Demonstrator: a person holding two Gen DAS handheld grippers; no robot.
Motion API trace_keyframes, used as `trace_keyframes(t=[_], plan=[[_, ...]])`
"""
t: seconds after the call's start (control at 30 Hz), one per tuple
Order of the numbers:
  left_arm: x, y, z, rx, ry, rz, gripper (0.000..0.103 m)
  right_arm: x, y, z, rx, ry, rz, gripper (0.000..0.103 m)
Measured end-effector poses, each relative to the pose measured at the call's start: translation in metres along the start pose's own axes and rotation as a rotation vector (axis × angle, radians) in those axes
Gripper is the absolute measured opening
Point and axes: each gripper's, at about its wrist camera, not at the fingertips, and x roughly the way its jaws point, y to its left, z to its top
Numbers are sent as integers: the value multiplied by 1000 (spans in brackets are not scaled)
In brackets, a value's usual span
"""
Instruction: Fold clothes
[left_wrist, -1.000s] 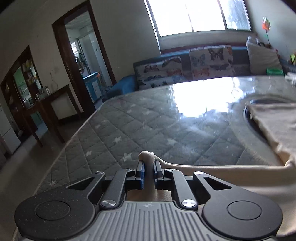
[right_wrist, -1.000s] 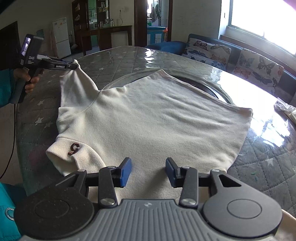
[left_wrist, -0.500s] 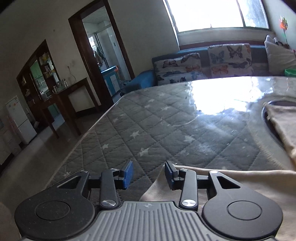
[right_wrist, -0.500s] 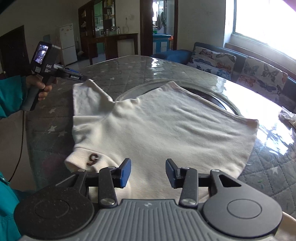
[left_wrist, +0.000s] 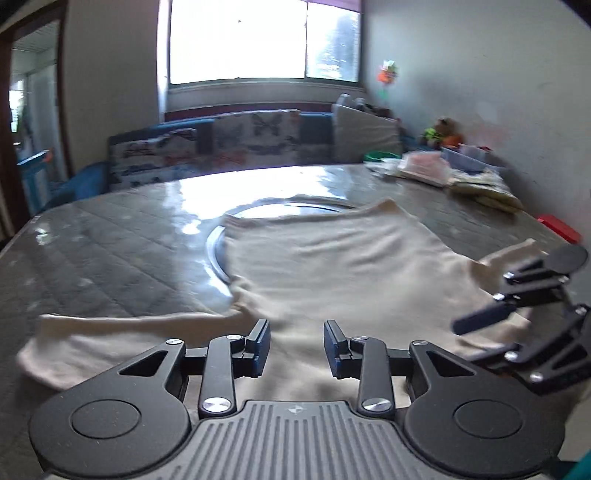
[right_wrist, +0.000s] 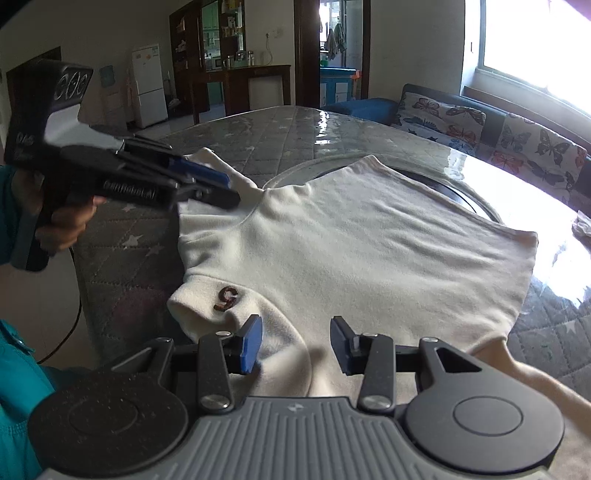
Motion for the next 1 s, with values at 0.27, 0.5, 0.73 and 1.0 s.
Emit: trace_keyframes(t=[0.27, 0.5, 0.73, 1.0], plan=[[5, -6, -19, 27, 91, -3, 35, -22, -10, -12, 96, -31, 0, 41], [4, -14, -7, 63, 63, -21, 35, -44, -61, -17, 238, -84, -137, 39], [4, -36, 17, 122, 9, -99, 36, -43, -97, -27, 325, -86, -196, 32], [34, -90, 23, 219, 30, -250, 36, -35, -121, -38, 403, -75, -252, 22]])
